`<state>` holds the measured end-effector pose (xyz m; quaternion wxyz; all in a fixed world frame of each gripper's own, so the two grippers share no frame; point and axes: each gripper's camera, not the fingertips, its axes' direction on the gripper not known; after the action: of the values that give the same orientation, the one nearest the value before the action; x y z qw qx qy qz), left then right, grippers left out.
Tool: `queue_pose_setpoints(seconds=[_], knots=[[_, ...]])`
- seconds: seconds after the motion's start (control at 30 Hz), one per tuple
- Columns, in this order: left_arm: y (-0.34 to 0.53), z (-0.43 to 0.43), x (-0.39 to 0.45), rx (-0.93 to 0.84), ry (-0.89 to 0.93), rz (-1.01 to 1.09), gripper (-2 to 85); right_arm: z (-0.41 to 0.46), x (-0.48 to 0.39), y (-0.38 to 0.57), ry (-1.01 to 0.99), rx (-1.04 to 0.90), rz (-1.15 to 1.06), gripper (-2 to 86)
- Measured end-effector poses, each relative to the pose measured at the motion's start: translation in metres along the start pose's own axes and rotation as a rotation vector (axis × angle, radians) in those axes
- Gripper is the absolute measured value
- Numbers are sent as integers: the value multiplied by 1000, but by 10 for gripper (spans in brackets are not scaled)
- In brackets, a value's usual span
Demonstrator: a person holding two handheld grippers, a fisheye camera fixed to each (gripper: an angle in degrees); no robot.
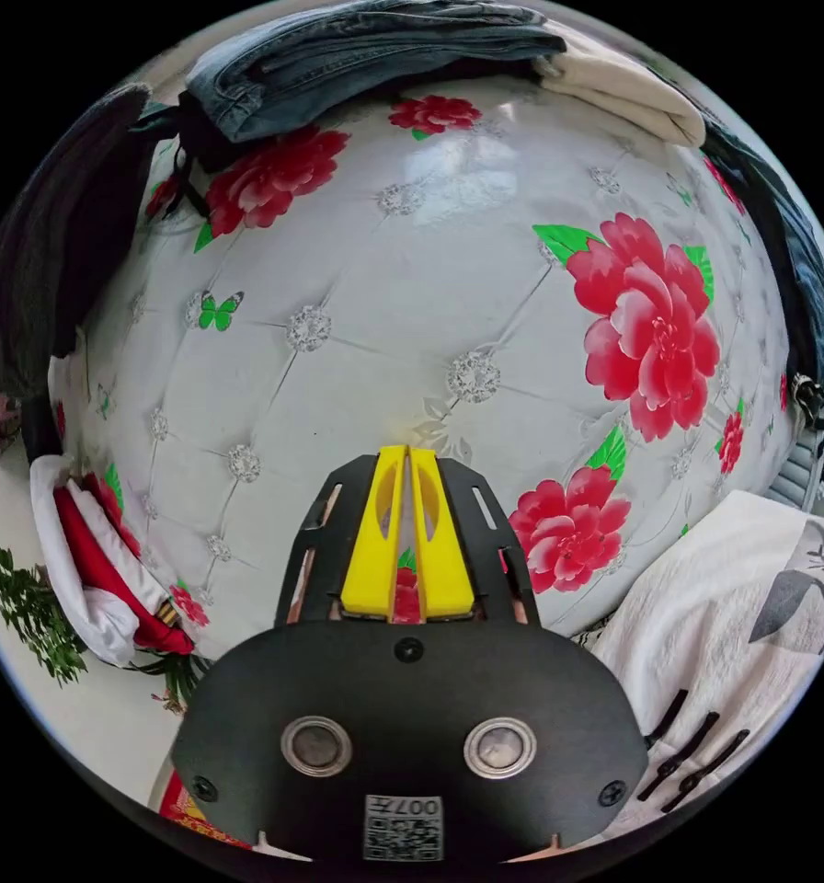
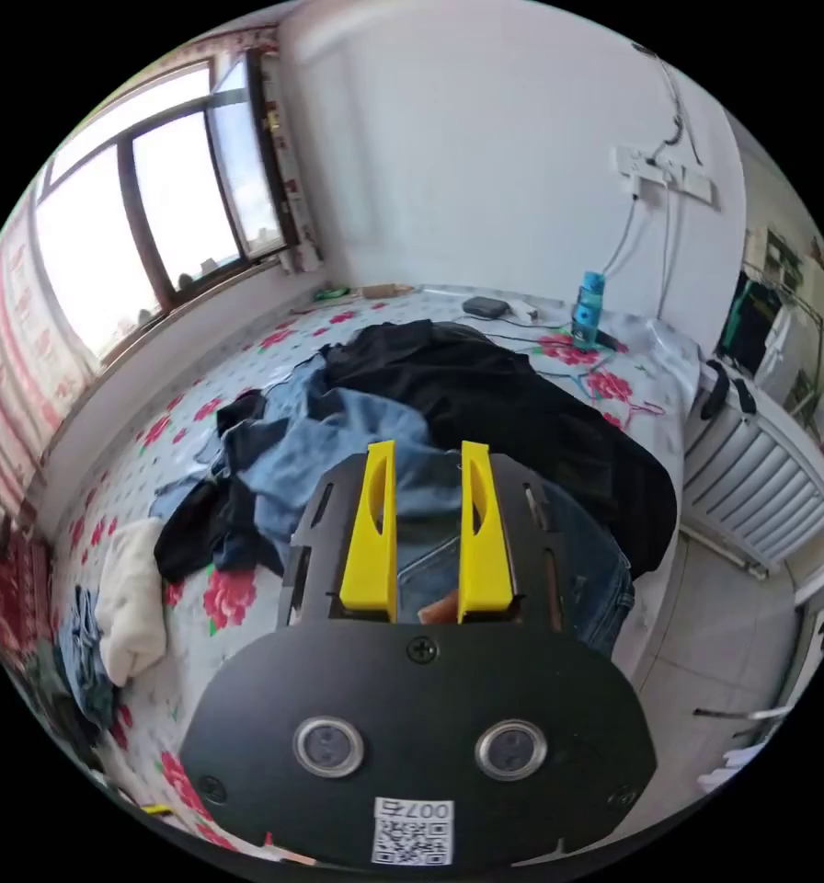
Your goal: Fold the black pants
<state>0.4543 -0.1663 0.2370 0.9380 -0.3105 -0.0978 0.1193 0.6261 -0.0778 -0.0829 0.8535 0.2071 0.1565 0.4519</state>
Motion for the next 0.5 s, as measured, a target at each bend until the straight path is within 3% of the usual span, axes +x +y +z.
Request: queue_pose_setpoints(seconds=[0.27, 0.37, 0.5], knots=[[19, 3, -2, 42, -24, -192, -10, 74, 54, -25, -50, -216, 195, 74], [30, 5, -4, 63, -42, -239, -10, 64, 49, -19, 47, -214, 105, 45], [48, 8, -7, 104, -35, -256, -10, 6, 64, -15, -73, -65, 141, 20]])
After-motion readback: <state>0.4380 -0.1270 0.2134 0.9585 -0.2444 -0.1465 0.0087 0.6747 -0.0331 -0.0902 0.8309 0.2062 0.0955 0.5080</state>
